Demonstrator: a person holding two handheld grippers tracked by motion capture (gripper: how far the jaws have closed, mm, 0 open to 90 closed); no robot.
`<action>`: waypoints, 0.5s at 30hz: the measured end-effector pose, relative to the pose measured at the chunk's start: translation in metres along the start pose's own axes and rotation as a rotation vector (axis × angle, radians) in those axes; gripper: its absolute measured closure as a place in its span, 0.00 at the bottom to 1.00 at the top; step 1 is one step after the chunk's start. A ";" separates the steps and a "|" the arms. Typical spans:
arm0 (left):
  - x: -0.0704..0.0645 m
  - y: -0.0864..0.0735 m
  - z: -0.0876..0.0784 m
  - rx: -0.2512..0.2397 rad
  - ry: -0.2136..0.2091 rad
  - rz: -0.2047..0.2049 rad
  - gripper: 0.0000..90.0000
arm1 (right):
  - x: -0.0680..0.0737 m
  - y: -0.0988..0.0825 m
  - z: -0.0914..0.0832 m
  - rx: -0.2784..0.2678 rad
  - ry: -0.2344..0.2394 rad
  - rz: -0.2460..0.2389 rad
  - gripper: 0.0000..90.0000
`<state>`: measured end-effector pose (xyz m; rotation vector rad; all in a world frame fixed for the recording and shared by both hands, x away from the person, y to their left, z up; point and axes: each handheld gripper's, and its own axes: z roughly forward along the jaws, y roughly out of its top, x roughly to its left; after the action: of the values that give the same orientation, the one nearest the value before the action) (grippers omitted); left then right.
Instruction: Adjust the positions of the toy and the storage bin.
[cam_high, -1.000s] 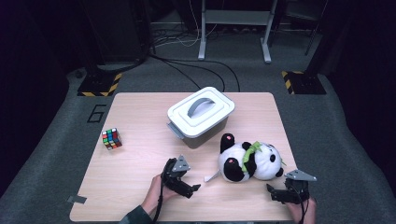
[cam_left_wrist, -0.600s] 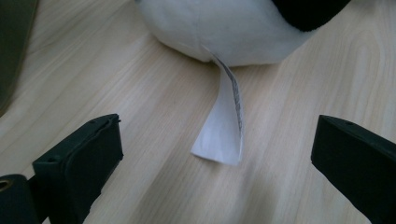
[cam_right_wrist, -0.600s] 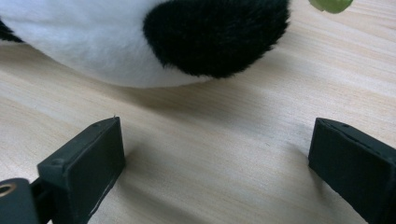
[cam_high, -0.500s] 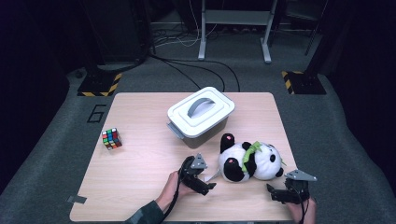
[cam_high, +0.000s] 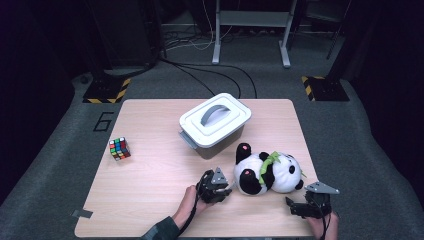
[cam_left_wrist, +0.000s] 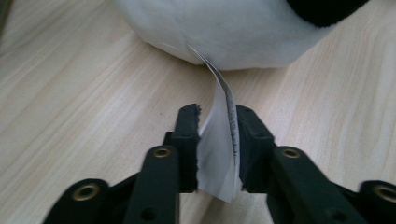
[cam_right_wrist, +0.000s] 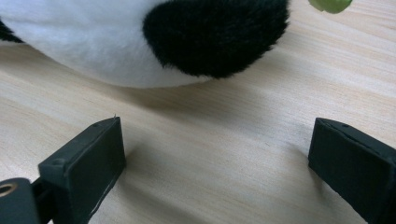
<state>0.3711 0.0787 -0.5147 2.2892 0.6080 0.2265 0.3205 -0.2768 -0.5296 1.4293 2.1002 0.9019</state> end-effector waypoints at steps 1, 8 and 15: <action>-0.002 -0.002 0.002 -0.011 0.001 0.003 0.89 | 0.000 0.000 0.000 0.001 -0.001 0.000 0.03; -0.004 -0.006 -0.001 -0.033 0.005 0.017 1.00 | 0.000 0.000 0.000 0.001 0.000 -0.001 0.03; -0.004 -0.009 -0.003 -0.036 -0.004 0.028 1.00 | 0.000 0.000 0.000 0.001 -0.001 -0.001 0.03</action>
<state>0.3628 0.0841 -0.5186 2.2644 0.5661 0.2440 0.3204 -0.2769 -0.5296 1.4291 2.1005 0.8999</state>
